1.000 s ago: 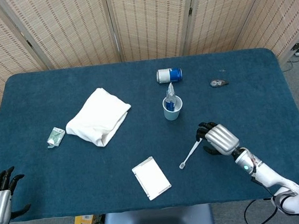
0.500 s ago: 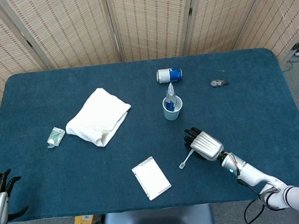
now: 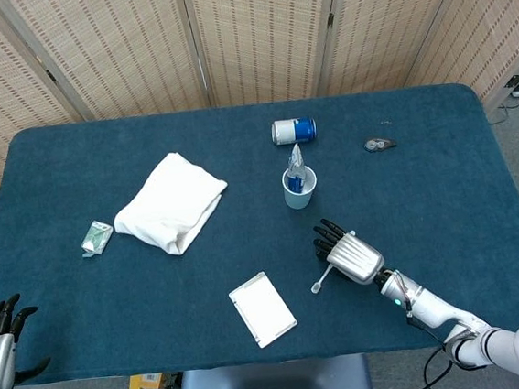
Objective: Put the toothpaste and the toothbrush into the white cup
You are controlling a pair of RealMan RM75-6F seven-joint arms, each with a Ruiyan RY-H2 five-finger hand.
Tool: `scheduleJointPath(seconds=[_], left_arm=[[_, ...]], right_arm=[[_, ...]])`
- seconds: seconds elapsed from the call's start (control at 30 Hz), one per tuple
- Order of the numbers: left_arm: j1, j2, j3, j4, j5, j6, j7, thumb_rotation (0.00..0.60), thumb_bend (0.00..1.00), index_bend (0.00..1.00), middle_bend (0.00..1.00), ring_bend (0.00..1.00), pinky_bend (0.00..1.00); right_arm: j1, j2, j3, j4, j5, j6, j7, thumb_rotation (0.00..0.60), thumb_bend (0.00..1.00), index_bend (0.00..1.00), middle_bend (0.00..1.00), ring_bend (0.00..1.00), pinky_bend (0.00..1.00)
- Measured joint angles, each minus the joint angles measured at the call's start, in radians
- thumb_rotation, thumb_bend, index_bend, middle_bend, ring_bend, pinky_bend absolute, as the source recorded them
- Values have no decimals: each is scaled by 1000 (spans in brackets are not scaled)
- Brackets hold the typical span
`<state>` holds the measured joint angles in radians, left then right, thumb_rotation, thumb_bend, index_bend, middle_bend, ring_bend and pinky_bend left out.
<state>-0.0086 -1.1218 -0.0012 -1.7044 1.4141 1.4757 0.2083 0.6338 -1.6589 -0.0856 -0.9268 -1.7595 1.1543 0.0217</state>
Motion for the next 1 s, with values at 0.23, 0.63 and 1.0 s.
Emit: scheduleJointPath(seconds=[0.23,0.63,1.0], left_arm=[[3,-1,1,6,-1,1,-7,600,171,239,77,63,207],[1,-5,0,10,0,-2,-5,600,171,240,77,63,207],[3,-4,1,7,1,1,-2,600,171,239,77,63,207]], right_arm=[[8,-9,-8,17,1,-13,9,600,245,470,249,73,50],[5,-9,-14,27,6,-7,14,600,272,522,253,72,50],[3,-14,-17,37,8,0,21,600,284,563,274,73,49]])
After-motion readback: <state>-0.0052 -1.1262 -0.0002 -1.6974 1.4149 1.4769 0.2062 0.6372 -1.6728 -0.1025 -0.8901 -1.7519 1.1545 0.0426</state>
